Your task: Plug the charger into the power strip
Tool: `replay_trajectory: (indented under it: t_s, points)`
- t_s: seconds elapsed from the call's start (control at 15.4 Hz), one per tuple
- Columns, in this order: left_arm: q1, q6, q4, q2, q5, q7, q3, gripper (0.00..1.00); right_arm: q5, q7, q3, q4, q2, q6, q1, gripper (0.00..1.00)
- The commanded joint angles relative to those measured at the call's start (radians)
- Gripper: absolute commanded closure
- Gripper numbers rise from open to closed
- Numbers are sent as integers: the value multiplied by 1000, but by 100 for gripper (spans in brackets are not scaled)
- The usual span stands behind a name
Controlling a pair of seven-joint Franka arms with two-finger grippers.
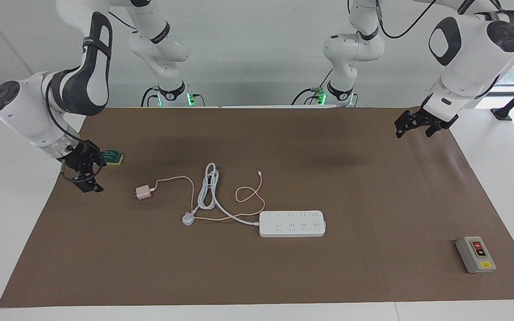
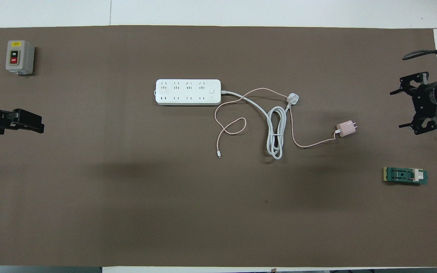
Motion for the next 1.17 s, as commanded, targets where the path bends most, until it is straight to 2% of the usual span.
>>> replay_trajectory:
  t_s: [0.0,0.19,0.45,0.65,0.78,1.1]
  points:
    - [6,-3,5,-8,-11,14,-12,0,9,-17,6,-31,-22,-6,-9,0]
    - [4,-4,2,-15,-11,12,-14,0,9,59,8,-59,-36,-23,3,0]
    - [3,3,-23,-21,-25,44,-18,0,13,33,13,-68,-36,19,27,0]
    - [18,7,-58,-29,-141,122,-17,0,13,23,17,-74,-33,15,46,0]
    - [47,8,-81,-12,-268,158,-14,0,15,1,17,-77,-28,18,50,0]
    - [105,8,-113,87,-509,423,-17,0,58,-25,17,-68,39,37,37,0]
